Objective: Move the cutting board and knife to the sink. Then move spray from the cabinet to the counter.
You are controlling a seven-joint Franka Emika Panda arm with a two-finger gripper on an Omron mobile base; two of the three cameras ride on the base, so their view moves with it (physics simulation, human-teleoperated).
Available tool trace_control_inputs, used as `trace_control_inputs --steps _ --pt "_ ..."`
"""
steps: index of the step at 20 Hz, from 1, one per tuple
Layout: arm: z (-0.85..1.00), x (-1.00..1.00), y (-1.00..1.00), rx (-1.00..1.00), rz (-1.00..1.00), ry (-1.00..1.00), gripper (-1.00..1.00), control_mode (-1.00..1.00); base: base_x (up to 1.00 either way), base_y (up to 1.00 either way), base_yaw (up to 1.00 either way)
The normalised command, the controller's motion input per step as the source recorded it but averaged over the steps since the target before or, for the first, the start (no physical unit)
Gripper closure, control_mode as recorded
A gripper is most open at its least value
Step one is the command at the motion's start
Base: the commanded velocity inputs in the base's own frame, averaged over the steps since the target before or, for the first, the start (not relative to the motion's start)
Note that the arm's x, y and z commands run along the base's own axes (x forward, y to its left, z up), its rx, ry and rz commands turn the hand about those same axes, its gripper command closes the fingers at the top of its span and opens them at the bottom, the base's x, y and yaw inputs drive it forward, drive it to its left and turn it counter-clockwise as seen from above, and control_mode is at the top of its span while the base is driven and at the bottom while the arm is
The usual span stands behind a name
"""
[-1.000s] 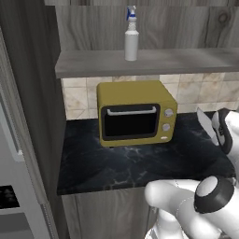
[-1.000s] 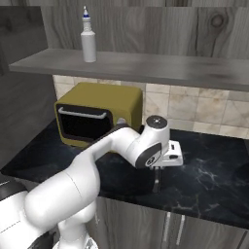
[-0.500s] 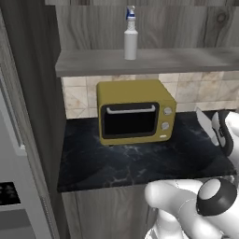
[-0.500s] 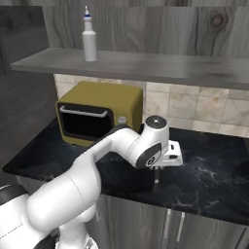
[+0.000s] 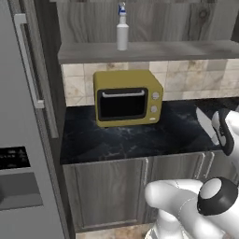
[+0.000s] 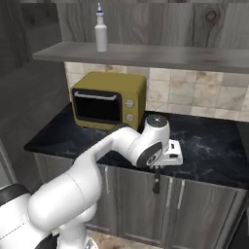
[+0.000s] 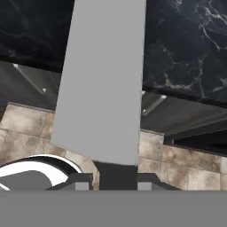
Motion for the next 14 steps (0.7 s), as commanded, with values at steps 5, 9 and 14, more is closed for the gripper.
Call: trace_control_inputs --steps 5,9,14 --pt "0.0 0.0 0.0 0.0 0.0 0.0 1.0 1.0 -0.76 -0.02 -0.15" --pt "0.0 0.0 0.0 0.0 0.0 0.0 1.0 1.0 -0.46 0.04 -0.52" --pt "0.0 0.0 0.0 0.0 0.0 0.0 1.0 1.0 -0.23 0.16 -0.77"
